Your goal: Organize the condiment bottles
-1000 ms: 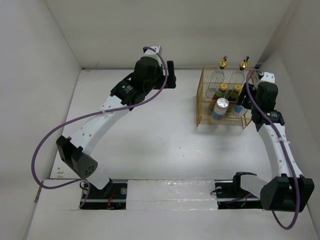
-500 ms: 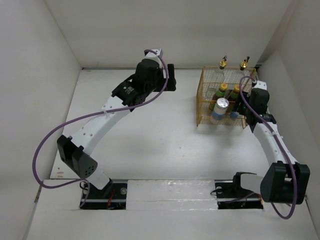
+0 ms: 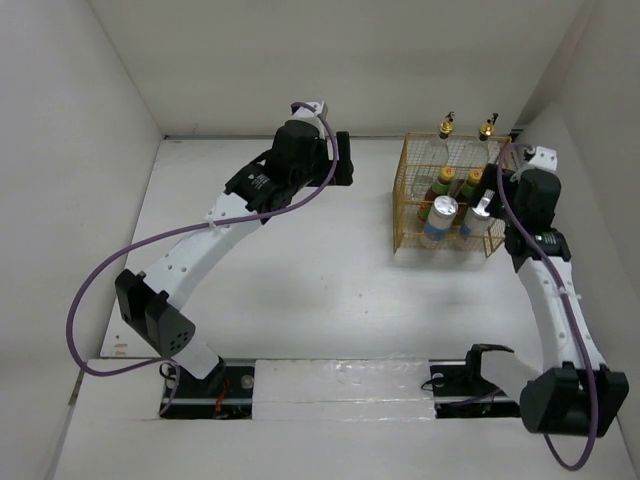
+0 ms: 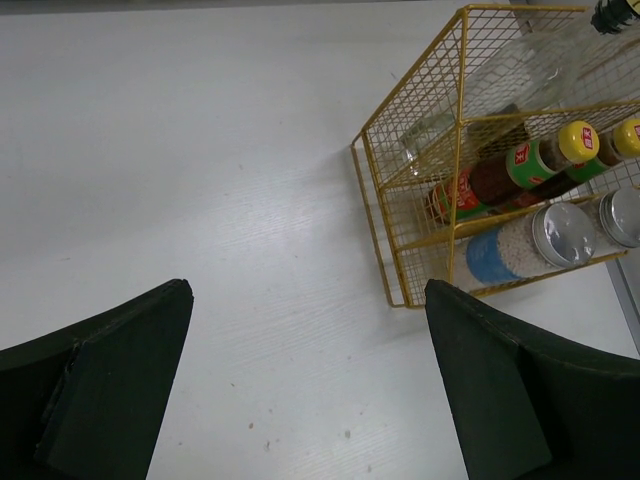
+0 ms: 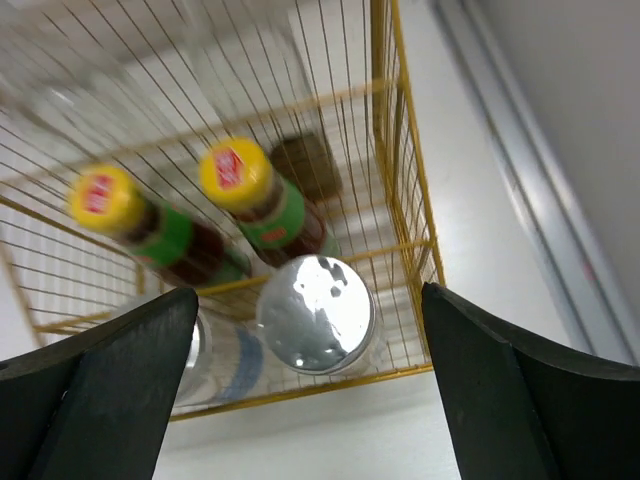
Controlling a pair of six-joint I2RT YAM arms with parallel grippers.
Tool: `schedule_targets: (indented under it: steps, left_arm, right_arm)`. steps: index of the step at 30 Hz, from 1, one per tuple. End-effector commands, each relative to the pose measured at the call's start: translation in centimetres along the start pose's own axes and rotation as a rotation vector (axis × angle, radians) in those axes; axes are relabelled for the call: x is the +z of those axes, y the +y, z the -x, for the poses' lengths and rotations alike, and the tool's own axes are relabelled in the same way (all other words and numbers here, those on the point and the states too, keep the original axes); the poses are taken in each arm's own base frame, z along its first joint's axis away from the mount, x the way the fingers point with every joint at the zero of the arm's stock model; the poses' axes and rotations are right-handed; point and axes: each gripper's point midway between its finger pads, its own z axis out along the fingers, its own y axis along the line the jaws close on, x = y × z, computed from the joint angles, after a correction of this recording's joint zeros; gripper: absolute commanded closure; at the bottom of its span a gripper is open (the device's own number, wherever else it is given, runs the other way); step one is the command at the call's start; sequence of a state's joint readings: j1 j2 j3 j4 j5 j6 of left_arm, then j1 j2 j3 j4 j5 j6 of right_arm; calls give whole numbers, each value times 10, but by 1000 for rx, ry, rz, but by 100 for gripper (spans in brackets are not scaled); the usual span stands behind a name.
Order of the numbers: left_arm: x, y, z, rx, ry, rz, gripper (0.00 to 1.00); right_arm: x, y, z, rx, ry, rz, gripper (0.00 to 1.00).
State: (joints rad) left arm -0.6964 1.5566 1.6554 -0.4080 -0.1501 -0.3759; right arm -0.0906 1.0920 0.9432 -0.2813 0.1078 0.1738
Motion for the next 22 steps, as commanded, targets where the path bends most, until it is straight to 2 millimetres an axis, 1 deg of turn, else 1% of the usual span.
schedule_targets:
  steps: [1, 2, 3, 4, 5, 6, 8, 9, 10, 12, 13, 15, 16, 17, 18, 19, 20, 21, 22]
  left_arm:
    - [-12, -11, 25, -22, -63, -40, 0]
    - [-15, -14, 32, -25, -80, -48, 0]
    - [-17, -14, 34, -26, -81, -49, 0]
    - [-19, -16, 38, -28, -91, -53, 0]
    - [-24, -18, 45, -30, -103, -59, 0]
    - [-27, -20, 51, -33, -116, -65, 0]
    - [-37, -23, 64, -39, -147, -70, 0]
    - [-50, -23, 80, -48, -187, -69, 0]
    - [-53, -23, 84, -51, -198, -62, 0]
    - [-69, -22, 100, -64, -249, -56, 0]
    - [-83, -21, 111, -73, -284, -63, 0]
    - [-98, -18, 119, -83, -321, -53, 0]
    - [-98, -16, 115, -83, -319, -53, 0]
    - [-112, -16, 122, -93, -355, -70, 0]
    - [-117, -15, 122, -96, -368, -76, 0]
    - [-121, -12, 117, -98, -374, -79, 0]
    - [-122, -10, 113, -107, -369, -79, 0]
    - [-124, -9, 112, -117, -374, -83, 0]
    - [-126, -10, 110, -116, -369, -91, 0]
  right_arm:
    - [-48, 8, 76, 32, -216, 36, 1]
    - [-66, 12, 95, 37, -271, 60, 1]
    - [-76, 13, 103, 39, -295, 65, 1]
    - [-86, 21, 109, 35, -307, 102, 1]
    - [-96, 26, 118, 34, -338, 122, 1]
    - [-118, 30, 139, 38, -403, 151, 1]
    - [-144, 48, 157, 28, -471, 242, 1]
    - [-168, 51, 173, 28, -539, 276, 1]
    - [-183, 56, 181, 25, -577, 310, 1]
    - [-209, 66, 195, 5, -646, 373, 1]
    - [-231, 69, 204, 2, -691, 404, 1]
    - [-253, 78, 212, -25, -751, 472, 1]
    - [-265, 79, 214, -29, -781, 489, 1]
    - [-269, 78, 214, -17, -787, 495, 1]
    - [-271, 79, 217, -17, -801, 497, 1]
    - [-268, 80, 210, -13, -784, 512, 1]
    - [-268, 80, 210, -13, -784, 512, 1]
    - [-264, 82, 205, -19, -768, 521, 1]
    - [-266, 82, 203, -10, -764, 525, 1]
